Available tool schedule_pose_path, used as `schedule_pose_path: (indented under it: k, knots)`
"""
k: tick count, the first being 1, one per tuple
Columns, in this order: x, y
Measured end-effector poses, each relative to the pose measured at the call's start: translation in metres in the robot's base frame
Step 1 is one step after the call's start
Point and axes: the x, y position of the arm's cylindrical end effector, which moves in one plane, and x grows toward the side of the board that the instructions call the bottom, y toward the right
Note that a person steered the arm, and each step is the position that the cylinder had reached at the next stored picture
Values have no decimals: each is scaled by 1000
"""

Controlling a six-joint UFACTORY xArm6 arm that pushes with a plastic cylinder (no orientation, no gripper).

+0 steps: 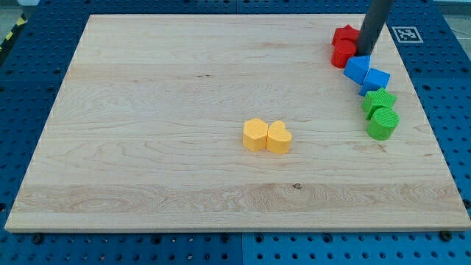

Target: Push the red circle above the yellow heart

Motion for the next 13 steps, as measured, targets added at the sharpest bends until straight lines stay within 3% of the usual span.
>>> schedule_pose_path:
  k: [1,4,5,7,9,10,13]
  knots:
    - [0,-32]
    - [0,-57]
    - [-17,-83]
    - [25,-99]
    - [-6,-124]
    - [28,-124]
    - [45,-124]
